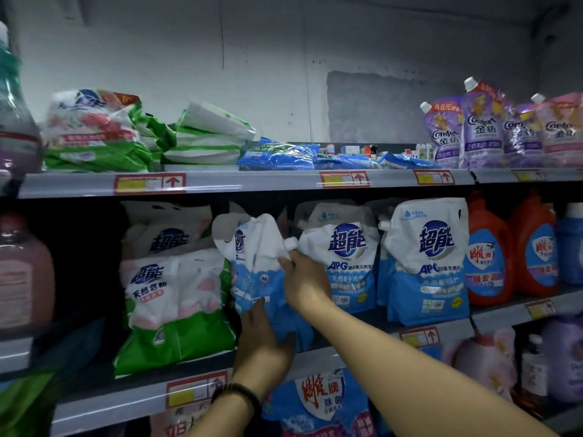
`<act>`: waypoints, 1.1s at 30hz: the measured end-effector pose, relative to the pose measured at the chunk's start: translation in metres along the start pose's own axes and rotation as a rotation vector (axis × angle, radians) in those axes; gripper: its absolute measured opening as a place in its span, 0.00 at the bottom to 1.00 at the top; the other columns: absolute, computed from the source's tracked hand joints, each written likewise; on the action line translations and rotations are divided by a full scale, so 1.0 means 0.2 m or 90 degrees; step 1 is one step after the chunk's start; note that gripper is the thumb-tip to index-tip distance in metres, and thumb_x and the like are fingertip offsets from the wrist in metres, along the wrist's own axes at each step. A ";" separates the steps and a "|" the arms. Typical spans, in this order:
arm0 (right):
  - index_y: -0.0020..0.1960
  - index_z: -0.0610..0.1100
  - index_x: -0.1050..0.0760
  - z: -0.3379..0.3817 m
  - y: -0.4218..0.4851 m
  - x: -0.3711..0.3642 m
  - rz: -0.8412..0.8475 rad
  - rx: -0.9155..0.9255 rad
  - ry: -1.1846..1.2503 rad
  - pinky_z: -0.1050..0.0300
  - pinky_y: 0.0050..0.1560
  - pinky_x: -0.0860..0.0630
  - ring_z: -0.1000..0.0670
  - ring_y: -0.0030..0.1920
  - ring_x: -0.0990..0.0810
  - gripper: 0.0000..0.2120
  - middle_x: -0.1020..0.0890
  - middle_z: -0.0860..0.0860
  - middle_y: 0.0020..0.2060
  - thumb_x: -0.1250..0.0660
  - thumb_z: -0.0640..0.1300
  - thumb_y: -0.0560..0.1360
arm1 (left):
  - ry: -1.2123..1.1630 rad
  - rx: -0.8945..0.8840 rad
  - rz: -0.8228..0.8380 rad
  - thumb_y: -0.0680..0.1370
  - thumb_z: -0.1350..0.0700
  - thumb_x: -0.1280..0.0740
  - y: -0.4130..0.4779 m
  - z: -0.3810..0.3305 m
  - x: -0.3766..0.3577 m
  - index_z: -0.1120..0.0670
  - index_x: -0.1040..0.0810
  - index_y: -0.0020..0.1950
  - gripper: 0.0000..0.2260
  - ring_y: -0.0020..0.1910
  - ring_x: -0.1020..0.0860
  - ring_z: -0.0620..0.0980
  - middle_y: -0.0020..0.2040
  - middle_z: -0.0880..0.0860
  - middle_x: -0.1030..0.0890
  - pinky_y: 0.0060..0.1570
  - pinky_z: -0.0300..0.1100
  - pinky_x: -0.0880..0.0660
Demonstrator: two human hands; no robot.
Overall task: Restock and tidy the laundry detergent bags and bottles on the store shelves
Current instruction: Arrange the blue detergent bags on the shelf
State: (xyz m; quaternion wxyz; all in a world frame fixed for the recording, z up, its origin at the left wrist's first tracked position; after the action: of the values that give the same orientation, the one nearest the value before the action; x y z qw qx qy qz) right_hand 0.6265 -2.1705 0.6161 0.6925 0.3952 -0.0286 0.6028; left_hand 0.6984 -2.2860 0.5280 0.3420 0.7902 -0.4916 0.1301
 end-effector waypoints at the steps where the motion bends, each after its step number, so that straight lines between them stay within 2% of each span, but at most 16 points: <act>1: 0.61 0.51 0.21 0.05 -0.01 0.03 -0.022 0.029 -0.016 0.46 0.52 0.22 0.36 0.54 0.18 0.16 0.16 0.42 0.54 0.44 0.58 0.87 | -0.037 0.024 -0.013 0.77 0.50 0.24 -0.01 -0.01 0.01 0.50 0.50 0.85 0.45 0.77 0.33 0.57 0.83 0.55 0.47 0.68 0.42 0.29; 3: 0.57 0.48 0.21 0.16 -0.05 0.05 -0.054 0.119 -0.082 0.46 0.46 0.23 0.36 0.50 0.18 0.18 0.16 0.41 0.49 0.45 0.58 0.87 | -0.098 0.085 -0.052 0.75 0.49 0.23 -0.01 0.00 0.02 0.50 0.55 0.85 0.50 0.79 0.36 0.59 0.85 0.56 0.53 0.66 0.42 0.30; 5: 0.56 0.46 0.21 0.26 -0.12 0.05 -0.065 0.201 -0.152 0.42 0.46 0.21 0.37 0.47 0.19 0.19 0.16 0.42 0.47 0.45 0.58 0.87 | -0.123 0.124 -0.070 0.73 0.46 0.22 -0.02 -0.01 0.02 0.52 0.57 0.85 0.54 0.81 0.39 0.61 0.85 0.59 0.51 0.75 0.51 0.32; 8: 0.56 0.47 0.22 0.38 -0.18 0.05 -0.091 0.266 -0.188 0.41 0.42 0.21 0.37 0.43 0.19 0.18 0.16 0.43 0.43 0.45 0.56 0.88 | -0.161 0.134 -0.142 0.72 0.49 0.25 -0.06 -0.06 0.03 0.53 0.54 0.85 0.50 0.81 0.40 0.64 0.84 0.62 0.45 0.77 0.60 0.36; 11: 0.48 0.47 0.24 0.56 -0.22 0.14 -0.152 0.313 -0.164 0.42 0.40 0.21 0.37 0.40 0.18 0.18 0.16 0.44 0.39 0.44 0.57 0.87 | -0.191 0.161 -0.210 0.78 0.56 0.28 -0.13 -0.15 0.10 0.41 0.61 0.84 0.48 0.83 0.47 0.63 0.87 0.53 0.54 0.80 0.63 0.43; 12: 0.44 0.48 0.27 0.62 -0.23 0.18 -0.166 0.327 -0.149 0.43 0.39 0.22 0.36 0.39 0.18 0.18 0.16 0.44 0.38 0.44 0.57 0.87 | -0.198 0.167 -0.239 0.78 0.55 0.28 -0.15 -0.18 0.14 0.35 0.61 0.82 0.47 0.83 0.48 0.63 0.86 0.50 0.56 0.79 0.65 0.41; 14: 0.41 0.50 0.31 0.70 -0.27 0.24 -0.181 0.349 -0.127 0.44 0.38 0.23 0.36 0.39 0.19 0.18 0.17 0.46 0.36 0.44 0.57 0.86 | -0.198 0.176 -0.284 0.76 0.53 0.26 -0.18 -0.21 0.21 0.32 0.54 0.81 0.46 0.80 0.40 0.64 0.86 0.48 0.51 0.72 0.67 0.31; 16: 0.39 0.49 0.31 0.73 -0.31 0.29 -0.192 0.356 -0.122 0.45 0.38 0.24 0.37 0.37 0.20 0.19 0.18 0.47 0.34 0.43 0.57 0.86 | -0.195 0.157 -0.295 0.72 0.54 0.24 -0.20 -0.20 0.25 0.31 0.50 0.80 0.48 0.74 0.30 0.65 0.84 0.53 0.44 0.63 0.66 0.23; 18: 0.39 0.47 0.29 0.72 -0.37 0.30 -0.189 0.357 -0.127 0.46 0.38 0.24 0.39 0.37 0.20 0.21 0.19 0.49 0.32 0.43 0.58 0.86 | -0.233 0.127 -0.266 0.69 0.54 0.23 -0.23 -0.18 0.25 0.29 0.48 0.78 0.48 0.65 0.22 0.62 0.77 0.56 0.32 0.55 0.62 0.18; 20: 0.38 0.47 0.29 0.71 -0.41 0.30 -0.173 0.349 -0.119 0.47 0.37 0.26 0.40 0.36 0.21 0.22 0.21 0.51 0.31 0.43 0.59 0.85 | -0.279 0.122 -0.234 0.68 0.53 0.23 -0.28 -0.16 0.25 0.28 0.43 0.76 0.45 0.57 0.18 0.56 0.68 0.50 0.22 0.50 0.57 0.16; 22: 0.35 0.49 0.32 0.68 -0.40 0.31 -0.126 0.333 -0.102 0.49 0.37 0.30 0.41 0.36 0.22 0.23 0.23 0.51 0.30 0.41 0.58 0.85 | -0.317 0.111 -0.194 0.68 0.55 0.21 -0.33 -0.14 0.26 0.30 0.35 0.74 0.41 0.52 0.17 0.48 0.61 0.44 0.18 0.48 0.49 0.17; 24: 0.34 0.51 0.34 0.66 -0.39 0.29 -0.043 0.322 -0.082 0.47 0.40 0.29 0.41 0.38 0.22 0.23 0.23 0.51 0.31 0.43 0.58 0.86 | -0.336 0.096 -0.153 0.66 0.55 0.18 -0.34 -0.13 0.28 0.35 0.28 0.70 0.37 0.50 0.18 0.43 0.58 0.41 0.18 0.47 0.44 0.18; 27: 0.40 0.48 0.26 0.54 -0.38 0.31 0.054 0.302 0.051 0.43 0.44 0.20 0.46 0.39 0.17 0.19 0.17 0.50 0.35 0.41 0.56 0.85 | -0.379 0.112 -0.131 0.57 0.49 0.18 -0.29 -0.08 0.31 0.37 0.24 0.67 0.40 0.55 0.15 0.49 0.61 0.43 0.15 0.52 0.53 0.15; 30: 0.48 0.49 0.22 0.26 -0.35 0.41 0.008 0.249 0.061 0.53 0.43 0.22 0.52 0.42 0.19 0.10 0.17 0.52 0.41 0.29 0.55 0.79 | -0.451 0.086 -0.114 0.63 0.62 0.17 -0.28 -0.10 0.36 0.44 0.17 0.59 0.27 0.48 0.12 0.52 0.51 0.47 0.11 0.46 0.55 0.14; 31: 0.52 0.50 0.23 0.11 -0.33 0.44 0.002 0.190 0.056 0.55 0.45 0.23 0.53 0.46 0.20 0.14 0.18 0.52 0.46 0.25 0.57 0.75 | -0.475 0.077 -0.108 0.66 0.66 0.18 -0.28 -0.10 0.37 0.46 0.17 0.57 0.24 0.46 0.12 0.53 0.50 0.48 0.11 0.44 0.54 0.14; 33: 0.65 0.51 0.28 -0.17 -0.33 0.43 0.092 0.027 0.129 0.53 0.56 0.20 0.52 0.56 0.20 0.35 0.21 0.51 0.59 0.20 0.66 0.66 | -0.522 0.064 -0.078 0.68 0.69 0.20 -0.29 -0.11 0.37 0.51 0.18 0.57 0.22 0.44 0.11 0.53 0.49 0.52 0.11 0.39 0.51 0.14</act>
State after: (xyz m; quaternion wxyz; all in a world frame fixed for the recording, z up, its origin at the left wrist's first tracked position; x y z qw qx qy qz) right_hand 0.6909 -2.0789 0.6033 0.6382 0.3439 0.0261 0.6883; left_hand 0.7871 -2.3057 0.5592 0.0856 0.8201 -0.5323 -0.1920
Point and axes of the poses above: each hand's wrist, its own y-axis towards the middle knuckle, its own x-axis out of the back of the hand, z = x × y, the point moved 9 cm from there along y, towards the middle knuckle
